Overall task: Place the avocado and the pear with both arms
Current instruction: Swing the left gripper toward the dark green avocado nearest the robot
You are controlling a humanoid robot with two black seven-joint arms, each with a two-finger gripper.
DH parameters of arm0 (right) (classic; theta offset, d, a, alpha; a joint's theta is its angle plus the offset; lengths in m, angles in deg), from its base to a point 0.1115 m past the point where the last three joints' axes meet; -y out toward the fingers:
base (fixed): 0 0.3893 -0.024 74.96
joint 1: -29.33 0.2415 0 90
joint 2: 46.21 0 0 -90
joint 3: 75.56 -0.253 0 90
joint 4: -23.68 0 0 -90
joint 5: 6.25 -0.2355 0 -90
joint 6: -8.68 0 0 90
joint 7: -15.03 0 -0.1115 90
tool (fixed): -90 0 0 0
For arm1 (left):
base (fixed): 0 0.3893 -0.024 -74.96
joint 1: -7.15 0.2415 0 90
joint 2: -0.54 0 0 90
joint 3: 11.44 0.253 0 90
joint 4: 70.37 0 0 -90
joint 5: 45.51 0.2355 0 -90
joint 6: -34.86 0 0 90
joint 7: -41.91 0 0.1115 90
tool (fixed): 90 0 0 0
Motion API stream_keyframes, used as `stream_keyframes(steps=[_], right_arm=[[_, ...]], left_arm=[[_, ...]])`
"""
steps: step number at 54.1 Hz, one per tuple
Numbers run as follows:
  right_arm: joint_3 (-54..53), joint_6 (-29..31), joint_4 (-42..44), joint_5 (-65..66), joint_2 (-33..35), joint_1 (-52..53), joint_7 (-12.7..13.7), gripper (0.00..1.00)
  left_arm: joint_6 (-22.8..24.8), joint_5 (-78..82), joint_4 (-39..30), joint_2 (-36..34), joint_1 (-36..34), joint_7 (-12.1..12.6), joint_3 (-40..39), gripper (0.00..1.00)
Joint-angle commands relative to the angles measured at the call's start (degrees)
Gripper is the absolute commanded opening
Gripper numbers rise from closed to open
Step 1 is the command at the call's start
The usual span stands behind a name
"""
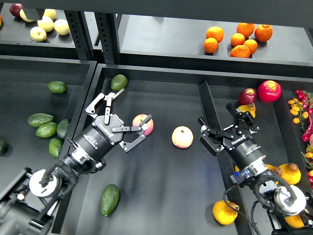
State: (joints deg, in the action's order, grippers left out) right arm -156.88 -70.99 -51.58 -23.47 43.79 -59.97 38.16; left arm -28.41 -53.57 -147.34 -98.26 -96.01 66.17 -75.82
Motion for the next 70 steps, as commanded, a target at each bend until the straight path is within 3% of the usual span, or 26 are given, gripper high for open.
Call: stream_keyframes(steps=[1,9,15,23,39,58,63,70], right_arm=[[-0.16,-0.05,0.03,0.09,0.0,0.0,-0.01,1.0],[-0.77,-0.31,0.11,0.09,0.0,0.88,-0.01,1.0],[-1.3,-0.84,0.2,0.26,0.0,1.84,-0.01,1.0],[-2.7,-1.89,0.38,0.26,0.0,2.37,-0.01,1.0],[-4.29,-4.44,0.73,0.7,0.0,3.34,-0.01,1.0],[-4.99,-8.39,1.87,2.28,0.0,6.59,-0.01,1.0],[-4.99,-9.71,1.96,2.72,0.0,7.12,-0.1,1.0],[-5.08,-9.8,2.05,2.81,0.0,7.65,-0.1,1.0]], left_arm=[[-0.02,0.32,0.6,-5.88,-3.27,0.79,4.78,1.0],[-0.37,2.69,0.86,-12.65,-8.8,1.05,11.02,1.0],[-0.54,2.7,1.13,-17.04,-13.2,3.74,16.11,1.0],[-0.54,4.01,1.13,-22.58,-20.93,3.74,24.55,1.0],[-0.54,8.23,1.13,-24.52,-32.36,3.74,36.68,1.0],[1.27,12.54,1.13,-25.22,-52.4,3.74,62.17,1.0],[1.27,12.98,1.74,-24.17,-59.86,3.74,71.92,1.0],[1.27,15.26,2.79,-22.24,-63.91,3.74,77.37,1.0]])
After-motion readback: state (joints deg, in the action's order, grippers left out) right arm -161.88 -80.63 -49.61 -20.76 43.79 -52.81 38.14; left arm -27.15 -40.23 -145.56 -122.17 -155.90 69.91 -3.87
